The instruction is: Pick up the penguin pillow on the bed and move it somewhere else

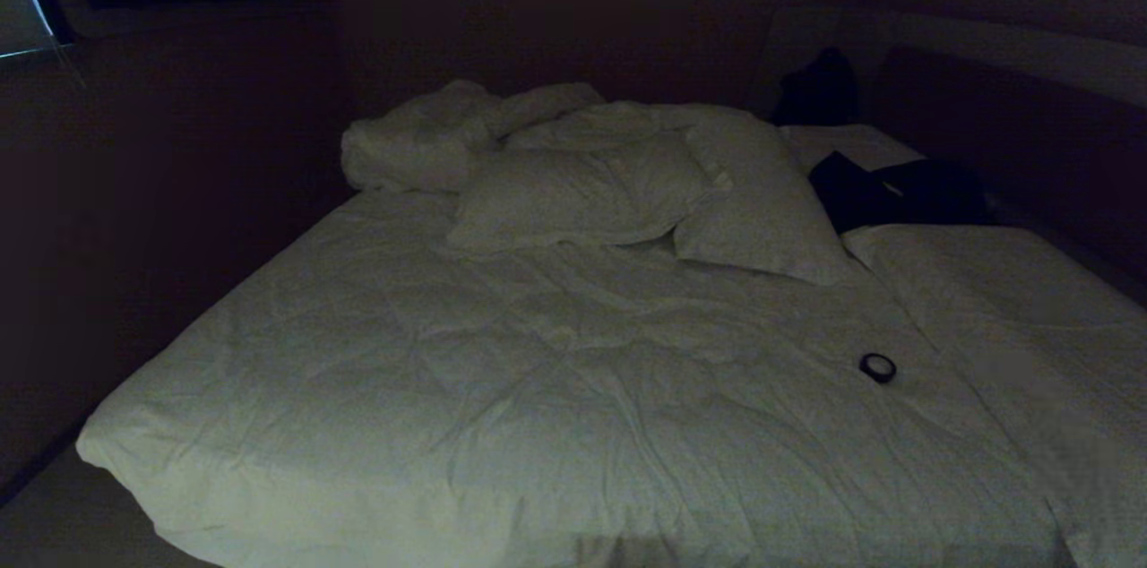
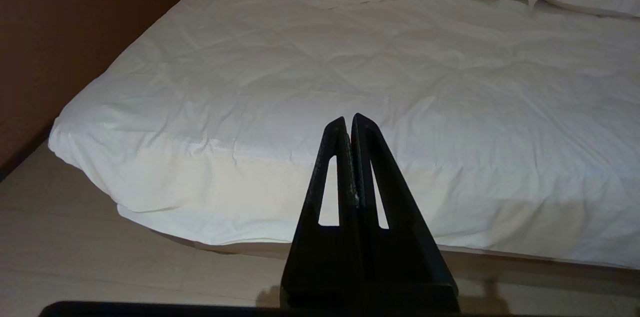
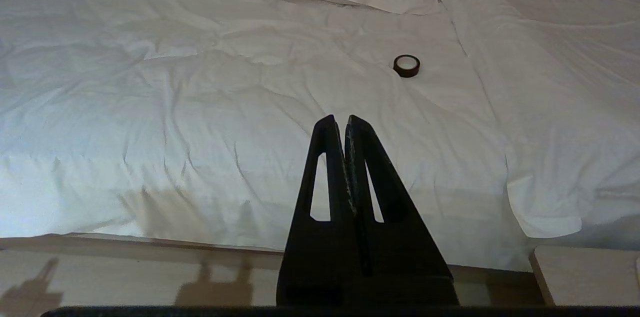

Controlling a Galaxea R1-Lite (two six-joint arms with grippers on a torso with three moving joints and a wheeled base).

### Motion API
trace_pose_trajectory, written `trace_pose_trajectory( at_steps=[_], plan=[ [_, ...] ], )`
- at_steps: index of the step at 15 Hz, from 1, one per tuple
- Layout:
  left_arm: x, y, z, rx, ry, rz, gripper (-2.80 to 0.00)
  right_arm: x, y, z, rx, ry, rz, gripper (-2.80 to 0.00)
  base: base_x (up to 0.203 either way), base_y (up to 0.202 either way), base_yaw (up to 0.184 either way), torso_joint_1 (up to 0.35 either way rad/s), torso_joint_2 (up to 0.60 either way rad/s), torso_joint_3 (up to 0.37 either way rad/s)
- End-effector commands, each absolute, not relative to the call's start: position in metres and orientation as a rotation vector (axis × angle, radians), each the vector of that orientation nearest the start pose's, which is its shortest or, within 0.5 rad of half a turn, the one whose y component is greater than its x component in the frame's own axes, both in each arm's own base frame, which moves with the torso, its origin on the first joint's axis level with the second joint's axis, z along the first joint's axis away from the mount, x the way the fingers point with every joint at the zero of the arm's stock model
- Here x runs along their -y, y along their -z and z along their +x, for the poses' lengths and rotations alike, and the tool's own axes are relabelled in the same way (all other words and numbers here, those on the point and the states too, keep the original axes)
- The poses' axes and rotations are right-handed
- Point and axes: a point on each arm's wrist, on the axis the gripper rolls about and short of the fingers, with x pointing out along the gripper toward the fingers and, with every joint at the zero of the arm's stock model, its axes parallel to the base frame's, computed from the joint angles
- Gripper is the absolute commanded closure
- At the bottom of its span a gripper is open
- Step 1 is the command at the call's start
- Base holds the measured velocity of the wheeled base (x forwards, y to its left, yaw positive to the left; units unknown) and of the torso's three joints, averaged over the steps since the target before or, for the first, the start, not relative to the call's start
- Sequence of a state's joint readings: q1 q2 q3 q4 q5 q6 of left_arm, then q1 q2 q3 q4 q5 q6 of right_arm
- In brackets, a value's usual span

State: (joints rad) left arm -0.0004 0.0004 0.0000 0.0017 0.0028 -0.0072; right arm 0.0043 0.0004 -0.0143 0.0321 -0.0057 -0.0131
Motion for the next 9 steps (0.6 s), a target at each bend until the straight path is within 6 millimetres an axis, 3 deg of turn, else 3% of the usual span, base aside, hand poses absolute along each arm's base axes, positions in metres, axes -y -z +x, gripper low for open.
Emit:
trace_pose_trajectory(
  at_steps=[1, 9],
  plan=[
    [-0.0001, -0.0749, -0.0227, -0.003, -0.003, -0.008, 0.00, 0.0002, -0.0760, -0.0239, -0.018, 0.001, -0.014, 0.00, 0.000, 0.000, 0.000, 0.000, 0.00, 0.000],
    [-0.0001, -0.0749, -0.0227, -0.003, -0.003, -0.008, 0.00, 0.0002, -0.0763, -0.0239, -0.020, 0.000, -0.018, 0.00, 0.000, 0.000, 0.000, 0.000, 0.00, 0.000]
  ],
)
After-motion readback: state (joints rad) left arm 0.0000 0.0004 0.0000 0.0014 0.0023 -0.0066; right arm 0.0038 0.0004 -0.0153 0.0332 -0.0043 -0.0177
